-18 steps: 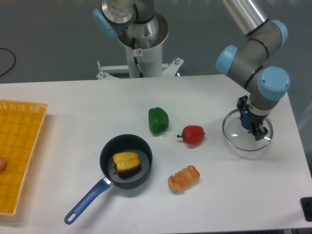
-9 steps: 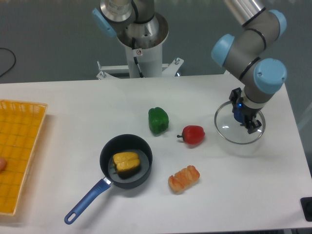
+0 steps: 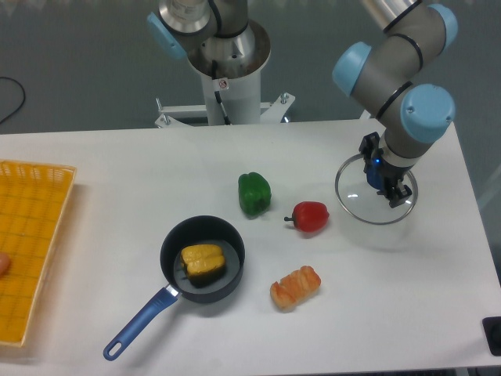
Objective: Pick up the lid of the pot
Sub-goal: 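Lift the glass lid by its knob and carry it up and away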
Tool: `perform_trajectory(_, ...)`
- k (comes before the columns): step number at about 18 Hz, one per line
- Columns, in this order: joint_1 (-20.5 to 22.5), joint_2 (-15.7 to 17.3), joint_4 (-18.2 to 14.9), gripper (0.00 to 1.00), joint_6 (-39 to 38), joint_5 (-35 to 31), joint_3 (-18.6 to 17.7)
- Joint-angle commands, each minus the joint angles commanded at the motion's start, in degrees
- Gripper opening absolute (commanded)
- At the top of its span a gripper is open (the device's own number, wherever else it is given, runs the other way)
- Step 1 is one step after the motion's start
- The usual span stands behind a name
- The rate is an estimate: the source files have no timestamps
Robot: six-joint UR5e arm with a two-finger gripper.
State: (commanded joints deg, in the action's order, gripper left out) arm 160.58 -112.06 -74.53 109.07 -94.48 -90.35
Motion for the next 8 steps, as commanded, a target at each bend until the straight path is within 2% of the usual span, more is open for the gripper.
perform_trajectory(8, -0.62, 0.0, 0.09, 0.63, -0.97, 0.0, 0.44)
